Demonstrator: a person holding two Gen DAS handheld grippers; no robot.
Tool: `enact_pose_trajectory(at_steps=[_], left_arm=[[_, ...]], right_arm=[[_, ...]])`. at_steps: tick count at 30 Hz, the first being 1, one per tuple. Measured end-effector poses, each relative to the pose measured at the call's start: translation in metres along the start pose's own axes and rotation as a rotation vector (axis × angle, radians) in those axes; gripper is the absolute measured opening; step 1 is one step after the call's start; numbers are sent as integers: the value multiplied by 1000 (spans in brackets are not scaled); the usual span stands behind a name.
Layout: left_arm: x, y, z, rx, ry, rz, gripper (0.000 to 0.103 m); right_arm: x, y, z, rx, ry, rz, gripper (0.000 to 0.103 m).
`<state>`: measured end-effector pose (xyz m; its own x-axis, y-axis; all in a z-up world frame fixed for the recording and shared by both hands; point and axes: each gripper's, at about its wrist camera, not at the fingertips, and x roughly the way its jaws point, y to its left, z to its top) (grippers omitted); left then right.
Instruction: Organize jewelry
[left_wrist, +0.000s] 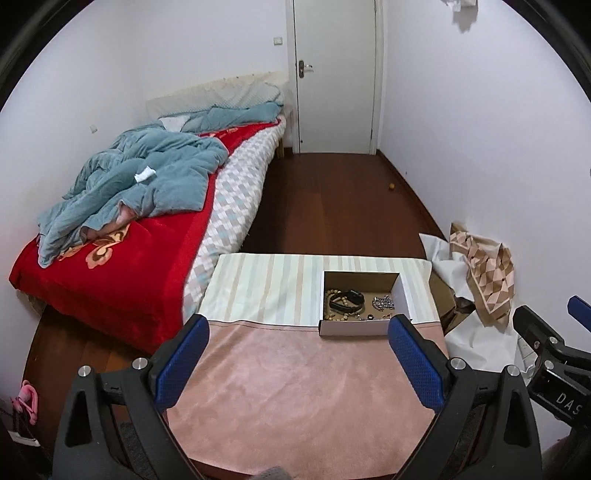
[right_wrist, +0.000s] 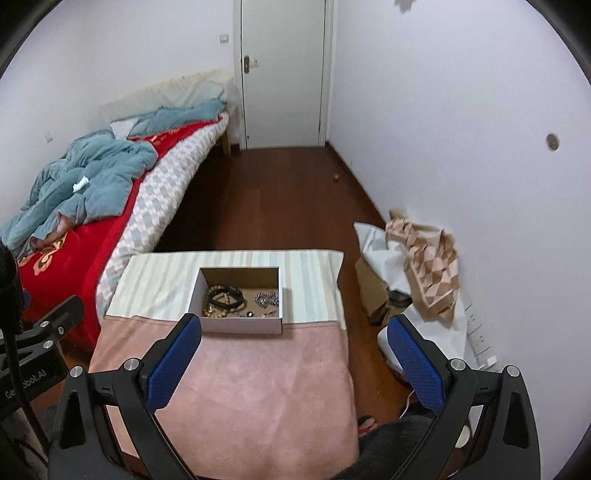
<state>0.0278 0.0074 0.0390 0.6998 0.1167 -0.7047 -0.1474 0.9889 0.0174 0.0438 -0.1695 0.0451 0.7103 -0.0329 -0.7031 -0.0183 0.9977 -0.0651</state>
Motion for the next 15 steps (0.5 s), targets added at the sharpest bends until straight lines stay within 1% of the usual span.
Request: enact_pose_trajectory(at_steps=[4,9,15], left_arm=[[-15,3,-3,-8,4,-14,99],[-28,2,-4,-4,7,-33,99],[-26,-1,1,-7,14,-26,99]], right_arm=[[-33,4,-6,-19,-47,-8,102],[-56,4,-10,-19,-51,14,103],[-58,1,-5,-14,-29,34,103]])
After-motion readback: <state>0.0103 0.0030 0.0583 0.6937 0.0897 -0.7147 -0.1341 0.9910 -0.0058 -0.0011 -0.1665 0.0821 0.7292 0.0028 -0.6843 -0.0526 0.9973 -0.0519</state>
